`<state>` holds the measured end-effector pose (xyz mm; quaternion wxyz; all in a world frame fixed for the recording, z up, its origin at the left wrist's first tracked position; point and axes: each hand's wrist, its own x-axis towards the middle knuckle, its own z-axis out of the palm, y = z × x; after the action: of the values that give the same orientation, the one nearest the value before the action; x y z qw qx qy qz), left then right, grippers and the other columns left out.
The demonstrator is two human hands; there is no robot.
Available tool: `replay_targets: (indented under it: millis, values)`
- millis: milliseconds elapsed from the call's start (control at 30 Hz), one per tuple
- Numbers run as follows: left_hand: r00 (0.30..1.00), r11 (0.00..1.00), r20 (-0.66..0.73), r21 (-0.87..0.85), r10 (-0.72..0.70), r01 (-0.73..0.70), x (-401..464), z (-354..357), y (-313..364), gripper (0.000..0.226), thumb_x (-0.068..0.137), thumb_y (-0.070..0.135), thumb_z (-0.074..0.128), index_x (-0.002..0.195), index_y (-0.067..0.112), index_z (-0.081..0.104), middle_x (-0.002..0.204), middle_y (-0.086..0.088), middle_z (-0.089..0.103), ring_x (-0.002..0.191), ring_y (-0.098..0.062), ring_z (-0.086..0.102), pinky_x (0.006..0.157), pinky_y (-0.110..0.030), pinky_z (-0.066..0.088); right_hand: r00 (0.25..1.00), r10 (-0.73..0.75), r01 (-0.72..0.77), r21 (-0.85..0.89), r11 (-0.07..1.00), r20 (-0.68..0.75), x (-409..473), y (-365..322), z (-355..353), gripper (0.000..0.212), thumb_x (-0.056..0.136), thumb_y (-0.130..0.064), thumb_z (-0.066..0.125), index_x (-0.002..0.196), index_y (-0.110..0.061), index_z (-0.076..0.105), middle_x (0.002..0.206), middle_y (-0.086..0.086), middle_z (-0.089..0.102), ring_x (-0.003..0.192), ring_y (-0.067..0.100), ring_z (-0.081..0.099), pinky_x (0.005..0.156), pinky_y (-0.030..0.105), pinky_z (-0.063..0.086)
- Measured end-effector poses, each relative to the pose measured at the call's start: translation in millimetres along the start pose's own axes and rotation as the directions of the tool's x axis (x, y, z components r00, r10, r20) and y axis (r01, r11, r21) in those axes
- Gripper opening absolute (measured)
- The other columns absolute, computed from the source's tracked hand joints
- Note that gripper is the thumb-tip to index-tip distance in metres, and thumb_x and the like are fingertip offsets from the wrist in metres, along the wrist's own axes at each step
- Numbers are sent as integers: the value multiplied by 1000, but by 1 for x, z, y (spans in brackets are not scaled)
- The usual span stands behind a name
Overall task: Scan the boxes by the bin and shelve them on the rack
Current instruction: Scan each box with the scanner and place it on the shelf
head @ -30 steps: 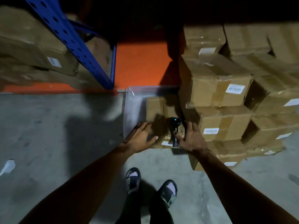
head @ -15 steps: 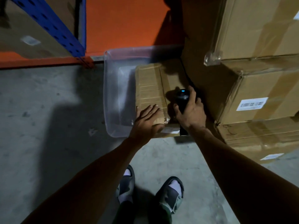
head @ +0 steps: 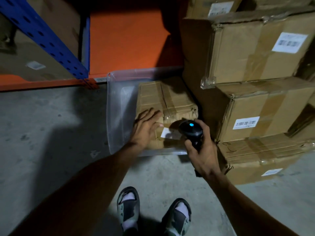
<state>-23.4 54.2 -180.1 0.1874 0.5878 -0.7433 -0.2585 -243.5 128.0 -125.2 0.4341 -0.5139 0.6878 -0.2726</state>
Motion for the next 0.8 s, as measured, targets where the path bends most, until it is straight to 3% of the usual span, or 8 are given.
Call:
replay_targets:
  millis: [67, 167, 233, 300, 400, 500, 667, 800]
  values:
    - [992, 1000, -124, -20, 16, -18, 30, -17, -1, 39, 93, 12, 65, 132, 10, 63, 134, -15, 62, 126, -35, 54, 107, -43, 43, 1000, 2, -1, 26, 1000, -22, -5, -4, 1, 70, 89, -27, 71, 143, -54, 37, 107, -33, 64, 98, -15, 63, 81, 3, 47]
    - [982, 995, -182, -103, -39, 21, 77, -42, -2, 38, 96, 3, 57, 132, 13, 63, 142, -16, 56, 136, -29, 46, 113, -44, 38, 998, -3, 9, 90, 996, -68, -1, -18, 8, 62, 87, -39, 74, 135, -60, 40, 99, -50, 60, 95, -23, 59, 81, 4, 48]
    - [998, 998, 16, -4, -67, 67, 100, -55, -8, 47, 100, 13, 50, 145, 26, 50, 160, -13, 32, 149, -29, 26, 122, -45, 21, 994, -7, 23, 151, 988, -106, 7, -30, 13, 58, 89, -42, 76, 130, -63, 42, 101, -49, 60, 98, -24, 58, 79, 2, 46]
    - [962, 983, 249, 166, -115, 75, 107, -59, -16, 69, 96, 41, 54, 156, 42, 19, 167, -5, -2, 154, -27, -3, 122, -54, 4, 990, -17, 45, 198, 979, -142, 17, -42, 18, 53, 91, -46, 74, 130, -61, 42, 102, -42, 63, 99, -24, 58, 81, 2, 46]
    - [922, 946, 375, 321, -91, -38, 98, -58, -26, 120, 71, 67, 73, 156, 42, -8, 163, -1, -27, 150, -29, -23, 117, -62, 1, 986, -39, 75, 221, 972, -165, 29, -57, 23, 52, 93, -46, 71, 132, -56, 39, 107, -35, 59, 98, -19, 60, 88, 14, 50]
    - [938, 935, 339, 349, -67, -59, 90, -51, -32, 131, 66, 52, 85, 155, 40, -10, 165, -4, -23, 151, -31, -19, 119, -64, 10, 987, -58, 88, 195, 977, -152, 36, -66, 25, 52, 95, -46, 69, 134, -56, 36, 108, -35, 55, 99, -14, 58, 92, 20, 51]
    - [938, 951, 329, 310, -109, 2, 90, -47, -30, 132, 65, 42, 88, 154, 44, -8, 166, -2, -15, 152, -31, -14, 121, -57, 11, 986, -73, 94, 137, 986, -146, 44, -73, 25, 51, 94, -50, 69, 131, -56, 35, 105, -37, 52, 91, -26, 55, 76, -3, 42]
    - [937, 957, 329, 290, -120, 20, 88, -47, -32, 131, 65, 40, 88, 154, 46, -9, 166, -1, -14, 152, -30, -15, 122, -56, 11, 987, -82, 96, 101, 990, -137, 47, -78, 26, 50, 94, -54, 66, 128, -61, 30, 103, -35, 51, 88, -16, 56, 74, -5, 40]
